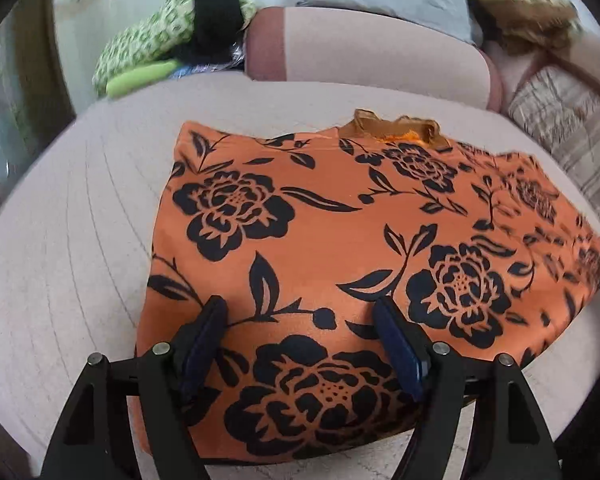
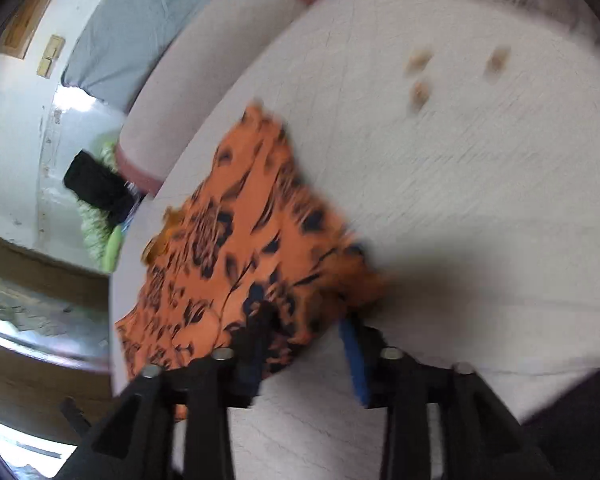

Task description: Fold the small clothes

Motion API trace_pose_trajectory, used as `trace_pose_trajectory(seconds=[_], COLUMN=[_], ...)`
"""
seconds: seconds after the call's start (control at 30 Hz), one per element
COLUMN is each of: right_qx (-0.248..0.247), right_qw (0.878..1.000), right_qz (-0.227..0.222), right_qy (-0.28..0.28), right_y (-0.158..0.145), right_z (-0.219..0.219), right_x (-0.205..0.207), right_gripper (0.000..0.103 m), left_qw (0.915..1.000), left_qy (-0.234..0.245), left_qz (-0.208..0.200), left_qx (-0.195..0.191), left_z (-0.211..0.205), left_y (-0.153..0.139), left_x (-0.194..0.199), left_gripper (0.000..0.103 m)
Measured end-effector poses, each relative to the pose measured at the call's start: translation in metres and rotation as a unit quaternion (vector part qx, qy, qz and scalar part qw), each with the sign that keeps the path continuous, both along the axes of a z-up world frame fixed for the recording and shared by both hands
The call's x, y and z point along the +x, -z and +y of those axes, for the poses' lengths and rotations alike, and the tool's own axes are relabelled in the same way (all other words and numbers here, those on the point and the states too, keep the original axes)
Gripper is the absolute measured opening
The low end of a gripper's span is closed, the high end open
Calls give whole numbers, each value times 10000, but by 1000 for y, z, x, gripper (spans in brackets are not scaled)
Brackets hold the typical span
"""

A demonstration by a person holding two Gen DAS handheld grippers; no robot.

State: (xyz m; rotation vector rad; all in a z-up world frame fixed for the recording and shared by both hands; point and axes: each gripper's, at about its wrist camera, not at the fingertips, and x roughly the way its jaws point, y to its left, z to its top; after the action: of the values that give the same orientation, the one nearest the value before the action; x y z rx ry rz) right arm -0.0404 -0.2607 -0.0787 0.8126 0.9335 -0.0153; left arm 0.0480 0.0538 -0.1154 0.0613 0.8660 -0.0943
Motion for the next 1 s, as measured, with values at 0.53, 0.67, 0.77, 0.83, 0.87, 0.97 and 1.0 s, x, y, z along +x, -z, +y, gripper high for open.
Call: trace_pose_trajectory(seconds=[0.53, 0.67, 0.77, 0.83, 0.87, 0.97, 1.0], right_qx=[-511, -1445, -1674, -1629, -1600, -1637, -1703], right_qw=[9796, 9683, 9700, 9701, 9732, 9801, 9802], right_qz=[361, 518, 651, 620, 559, 362, 170], right_qy=[-1912, -1969, -1638, -1687, -1557, -1065, -1000], right_y=[12, 4, 9, 16, 11, -12, -22], right_z=[24, 38, 30, 30, 27, 18, 18], right_x=[207, 212, 211, 210, 207, 195, 189], right_gripper=[64, 6, 6, 11, 14, 63, 72], left_qw=[9998, 9997, 9997, 9997, 9997, 9997, 9997], left_qy=[132, 126, 114, 106, 105, 114, 113], left_qz=[-158, -188, -198, -191, -189, -184, -184], left_qx=[-84, -94, -92, -116, -122, -86, -82], left_z=[2, 1, 1, 2, 2, 1, 1], left_y=[5, 5, 6, 5, 5, 4, 4], left_x=[7, 11, 12, 11, 11, 9, 9], left_gripper=[86, 87, 88, 88, 88, 88, 88])
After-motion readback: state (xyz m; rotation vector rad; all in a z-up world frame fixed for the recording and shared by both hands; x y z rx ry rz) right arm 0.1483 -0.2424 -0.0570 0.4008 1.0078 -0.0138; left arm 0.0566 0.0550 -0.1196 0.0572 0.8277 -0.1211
